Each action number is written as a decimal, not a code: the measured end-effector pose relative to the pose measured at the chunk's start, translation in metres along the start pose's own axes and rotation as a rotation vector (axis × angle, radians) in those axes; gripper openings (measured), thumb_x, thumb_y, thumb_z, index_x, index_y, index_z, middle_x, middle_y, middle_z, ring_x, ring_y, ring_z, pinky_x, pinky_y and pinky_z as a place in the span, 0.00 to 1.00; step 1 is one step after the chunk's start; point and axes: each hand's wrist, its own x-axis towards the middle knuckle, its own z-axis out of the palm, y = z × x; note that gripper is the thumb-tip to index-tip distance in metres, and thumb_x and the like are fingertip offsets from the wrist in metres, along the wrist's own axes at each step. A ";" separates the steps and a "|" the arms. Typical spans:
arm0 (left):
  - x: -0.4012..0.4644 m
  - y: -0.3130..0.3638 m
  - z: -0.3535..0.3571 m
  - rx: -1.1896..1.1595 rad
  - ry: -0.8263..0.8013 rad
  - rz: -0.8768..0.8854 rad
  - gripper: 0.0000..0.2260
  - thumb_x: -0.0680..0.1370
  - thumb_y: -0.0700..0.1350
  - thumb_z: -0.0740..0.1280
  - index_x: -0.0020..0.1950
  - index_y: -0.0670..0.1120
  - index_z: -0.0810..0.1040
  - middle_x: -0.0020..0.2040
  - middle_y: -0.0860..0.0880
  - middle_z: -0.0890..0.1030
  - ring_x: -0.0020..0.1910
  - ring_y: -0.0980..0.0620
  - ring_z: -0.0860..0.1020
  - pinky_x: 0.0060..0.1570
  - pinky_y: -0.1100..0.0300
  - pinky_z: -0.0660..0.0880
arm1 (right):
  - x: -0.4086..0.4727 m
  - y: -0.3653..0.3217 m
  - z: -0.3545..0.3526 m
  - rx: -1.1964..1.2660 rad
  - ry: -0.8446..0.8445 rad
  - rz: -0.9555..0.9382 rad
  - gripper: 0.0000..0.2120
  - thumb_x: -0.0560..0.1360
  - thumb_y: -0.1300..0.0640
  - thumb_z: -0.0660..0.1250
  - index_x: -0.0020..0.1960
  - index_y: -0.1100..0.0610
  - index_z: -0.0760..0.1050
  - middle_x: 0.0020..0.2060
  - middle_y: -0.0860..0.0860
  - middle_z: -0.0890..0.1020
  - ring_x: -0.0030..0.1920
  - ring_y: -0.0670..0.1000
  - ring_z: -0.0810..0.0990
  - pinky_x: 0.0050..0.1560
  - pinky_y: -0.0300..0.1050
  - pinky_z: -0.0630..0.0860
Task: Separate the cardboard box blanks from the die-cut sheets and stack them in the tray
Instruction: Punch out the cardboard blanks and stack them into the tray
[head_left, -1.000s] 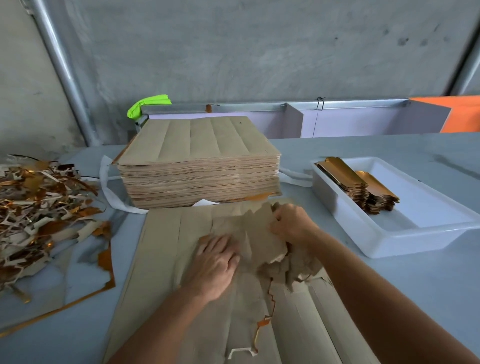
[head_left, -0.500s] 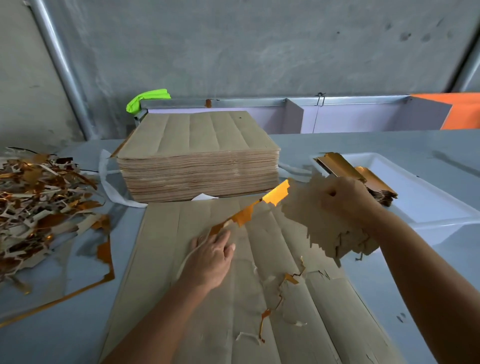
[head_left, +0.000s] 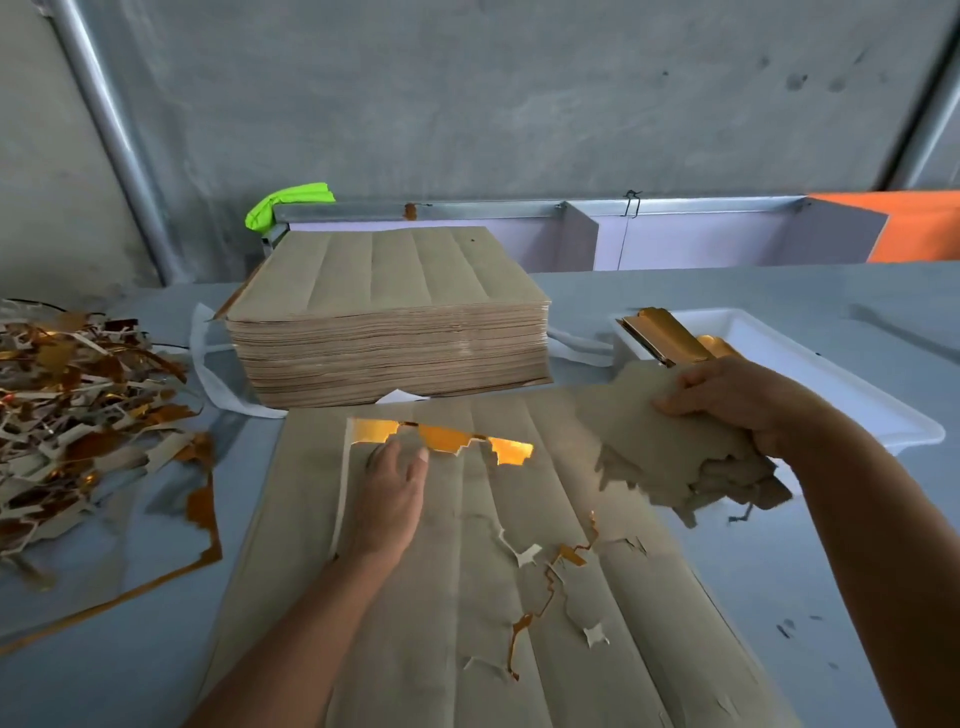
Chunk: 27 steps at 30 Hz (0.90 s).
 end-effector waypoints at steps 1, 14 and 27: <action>0.001 0.001 -0.002 -0.122 0.020 -0.045 0.17 0.81 0.49 0.60 0.63 0.38 0.72 0.62 0.40 0.75 0.60 0.46 0.73 0.55 0.55 0.67 | 0.000 0.000 0.004 0.034 0.033 -0.016 0.05 0.73 0.59 0.70 0.45 0.61 0.79 0.44 0.63 0.82 0.45 0.63 0.81 0.47 0.56 0.80; 0.027 -0.017 -0.026 -0.263 0.170 -0.439 0.29 0.65 0.43 0.79 0.63 0.38 0.74 0.62 0.40 0.77 0.58 0.41 0.77 0.57 0.51 0.75 | -0.010 -0.002 0.080 0.107 0.029 -0.189 0.14 0.77 0.65 0.62 0.58 0.51 0.78 0.45 0.47 0.75 0.44 0.51 0.78 0.37 0.39 0.76; 0.027 0.002 -0.031 0.530 -0.170 -0.299 0.30 0.64 0.56 0.78 0.58 0.41 0.75 0.57 0.44 0.80 0.55 0.45 0.79 0.44 0.58 0.73 | -0.011 0.007 0.126 0.074 -0.017 -0.169 0.13 0.76 0.65 0.63 0.51 0.48 0.79 0.46 0.49 0.79 0.42 0.50 0.80 0.35 0.37 0.76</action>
